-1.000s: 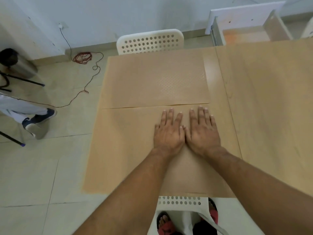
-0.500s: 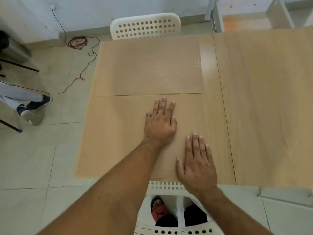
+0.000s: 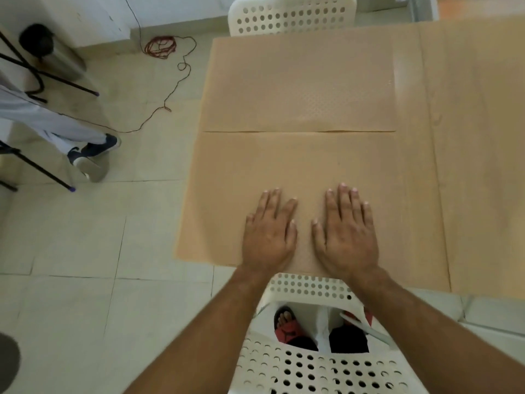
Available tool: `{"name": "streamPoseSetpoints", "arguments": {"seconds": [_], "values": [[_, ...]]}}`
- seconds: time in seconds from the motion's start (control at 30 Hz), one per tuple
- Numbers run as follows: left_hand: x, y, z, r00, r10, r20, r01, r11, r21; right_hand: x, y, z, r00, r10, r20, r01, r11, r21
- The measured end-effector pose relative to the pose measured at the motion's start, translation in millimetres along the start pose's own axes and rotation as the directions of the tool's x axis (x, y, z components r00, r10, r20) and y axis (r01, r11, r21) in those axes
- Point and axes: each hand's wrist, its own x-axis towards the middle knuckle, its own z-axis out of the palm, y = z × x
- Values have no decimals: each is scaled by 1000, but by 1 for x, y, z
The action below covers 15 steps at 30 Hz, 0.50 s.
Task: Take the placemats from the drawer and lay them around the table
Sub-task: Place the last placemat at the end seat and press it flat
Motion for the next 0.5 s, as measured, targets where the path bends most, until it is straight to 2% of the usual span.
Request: {"name": "streamPoseSetpoints", "arguments": {"seconds": [0.07,0.23,0.37,0.5], "values": [[-5,-34,-11,996,-21,82,14,996,88,0,0,-1,1000,2,-4,-2,1000,-3],[-7,-114,-44,982,-185,20,180,970,164,-1,-3,0,1000,16,-17,-16,1000,-3],[-6,-116,-47,981,-195,19,188,964,186,-1,-5,-2,1000,14,-2,-14,1000,-11],[4,-95,-49,984,-175,26,172,979,107,2,-32,-9,997,-80,-7,80,997,22]]}}
